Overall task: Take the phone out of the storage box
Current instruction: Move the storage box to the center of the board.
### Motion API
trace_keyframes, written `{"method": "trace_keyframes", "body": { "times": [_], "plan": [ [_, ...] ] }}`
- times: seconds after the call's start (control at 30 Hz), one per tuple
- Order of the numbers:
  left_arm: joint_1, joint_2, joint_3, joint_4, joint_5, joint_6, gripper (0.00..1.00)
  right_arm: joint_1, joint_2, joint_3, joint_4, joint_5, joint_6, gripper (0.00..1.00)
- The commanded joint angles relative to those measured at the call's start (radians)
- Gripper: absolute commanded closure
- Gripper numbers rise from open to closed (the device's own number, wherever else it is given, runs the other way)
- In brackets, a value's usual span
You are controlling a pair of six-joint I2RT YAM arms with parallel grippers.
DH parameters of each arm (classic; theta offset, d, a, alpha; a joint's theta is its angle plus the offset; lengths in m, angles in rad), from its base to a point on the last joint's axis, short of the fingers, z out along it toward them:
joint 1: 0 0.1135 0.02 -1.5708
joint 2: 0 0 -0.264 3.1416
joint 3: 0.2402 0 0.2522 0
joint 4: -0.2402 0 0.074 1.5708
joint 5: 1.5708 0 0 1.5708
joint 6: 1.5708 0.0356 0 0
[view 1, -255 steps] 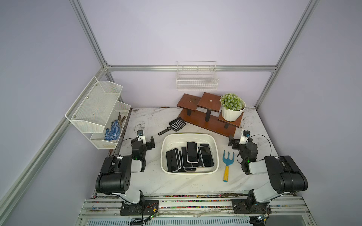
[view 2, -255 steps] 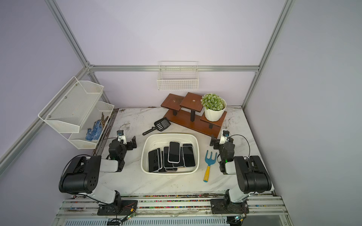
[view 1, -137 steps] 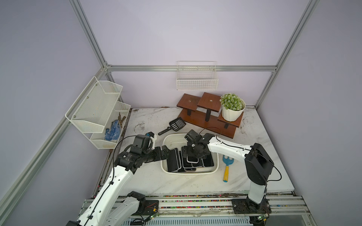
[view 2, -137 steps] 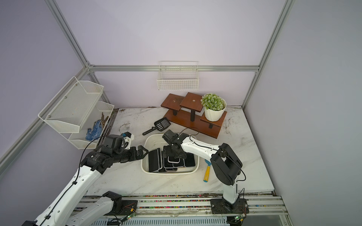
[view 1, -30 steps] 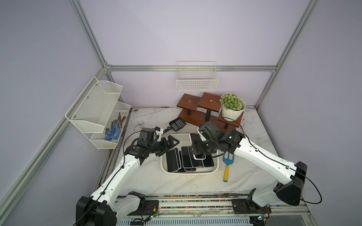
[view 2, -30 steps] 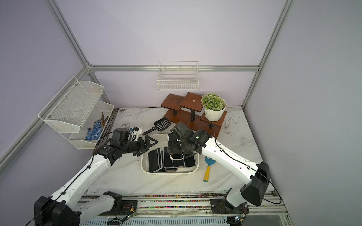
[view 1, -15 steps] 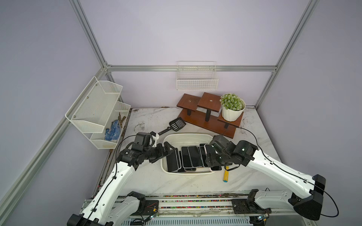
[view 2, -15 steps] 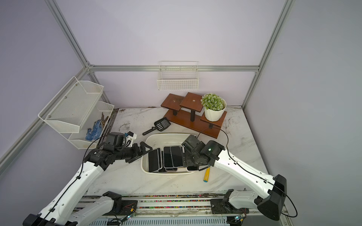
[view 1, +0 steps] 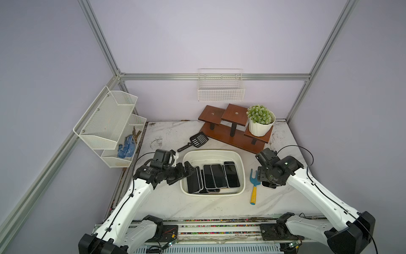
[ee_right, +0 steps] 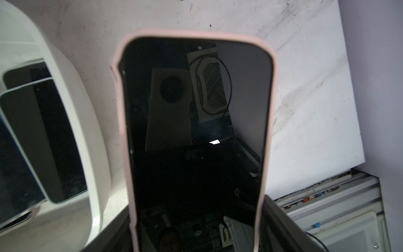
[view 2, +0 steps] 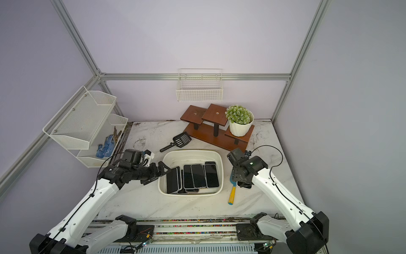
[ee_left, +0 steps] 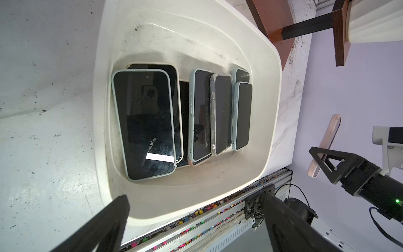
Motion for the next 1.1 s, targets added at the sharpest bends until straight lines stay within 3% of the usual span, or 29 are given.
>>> {"method": "trace_keyframes", "body": {
  "times": [0.0,0.23,0.47,0.63,0.83,1.07],
  "plan": [
    [0.005,0.001,0.046,0.024,0.000,0.029,0.00,-0.012,0.039,0.011,0.067,0.043,-0.080,0.38],
    [0.006,-0.030,0.035,-0.007,-0.004,0.035,0.00,0.005,0.045,-0.063,0.066,-0.219,-0.010,0.40],
    [0.005,-0.089,0.029,-0.179,-0.044,0.044,0.00,0.114,-0.008,-0.095,-0.028,-0.409,0.035,0.42],
    [0.002,-0.131,-0.012,-0.228,-0.025,0.018,0.00,0.223,0.034,-0.100,-0.062,-0.444,0.069,0.42],
    [-0.051,-0.209,-0.081,-0.214,0.091,-0.024,0.00,0.226,0.009,-0.171,-0.037,-0.457,0.074,0.42],
    [-0.160,-0.242,-0.139,-0.166,0.172,-0.058,0.01,0.224,0.058,-0.144,-0.031,-0.394,0.070,0.41]
  ]
}}
